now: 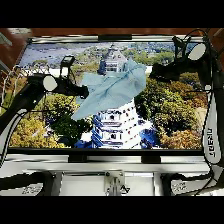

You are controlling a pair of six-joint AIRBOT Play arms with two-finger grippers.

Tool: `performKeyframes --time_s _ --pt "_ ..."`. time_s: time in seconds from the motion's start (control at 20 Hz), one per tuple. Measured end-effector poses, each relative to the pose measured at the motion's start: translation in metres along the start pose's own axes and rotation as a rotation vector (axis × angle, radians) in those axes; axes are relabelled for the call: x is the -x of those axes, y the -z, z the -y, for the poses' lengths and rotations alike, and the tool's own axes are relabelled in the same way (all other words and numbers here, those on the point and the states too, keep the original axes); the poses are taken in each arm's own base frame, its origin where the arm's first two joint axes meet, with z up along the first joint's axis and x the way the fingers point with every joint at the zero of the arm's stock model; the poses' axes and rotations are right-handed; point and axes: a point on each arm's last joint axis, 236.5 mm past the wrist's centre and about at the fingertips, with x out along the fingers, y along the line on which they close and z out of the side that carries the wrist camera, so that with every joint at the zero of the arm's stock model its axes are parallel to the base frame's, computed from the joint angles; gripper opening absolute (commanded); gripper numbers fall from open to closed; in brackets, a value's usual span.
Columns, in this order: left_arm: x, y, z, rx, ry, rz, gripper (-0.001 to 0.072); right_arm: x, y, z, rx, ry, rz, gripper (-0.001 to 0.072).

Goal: Fold the shirts.

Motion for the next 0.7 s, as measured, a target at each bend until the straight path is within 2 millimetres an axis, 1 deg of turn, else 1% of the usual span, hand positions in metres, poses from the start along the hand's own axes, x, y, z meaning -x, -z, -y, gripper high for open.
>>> performKeyframes --time_s 0.1,0.2,0.35,0.45,0.55,0.6,0.7 --pt "-0.018 -0.003 0.005 -0.090 0.008 0.017 0.0631 0.000 0.002 0.002 -0.007 0.004 -0.011 0.0527" --pt "-0.034 -0.007 0.006 -0.155 0.008 0.040 0.0681 0.001 0.006 0.005 -0.012 0.010 -0.028 0.0527" --pt "-0.055 -0.014 0.003 -0.188 -0.003 0.082 0.0681 0.002 0.014 0.007 -0.013 0.021 -0.059 0.0527" --pt "-0.069 -0.012 0.002 -0.182 -0.005 0.081 0.0681 0.002 0.016 0.009 -0.018 0.028 -0.067 0.0527" --pt "-0.085 -0.006 -0.001 -0.170 -0.006 0.065 0.0680 0.002 0.018 0.010 -0.030 0.031 -0.079 0.0527" --pt "-0.091 -0.003 -0.002 -0.165 -0.007 0.058 0.0656 0.002 0.019 0.010 -0.034 0.033 -0.083 0.0527" --pt "-0.101 0.000 -0.003 -0.158 -0.009 0.051 0.0066 0.002 0.022 0.011 -0.043 0.036 -0.096 0.0527"
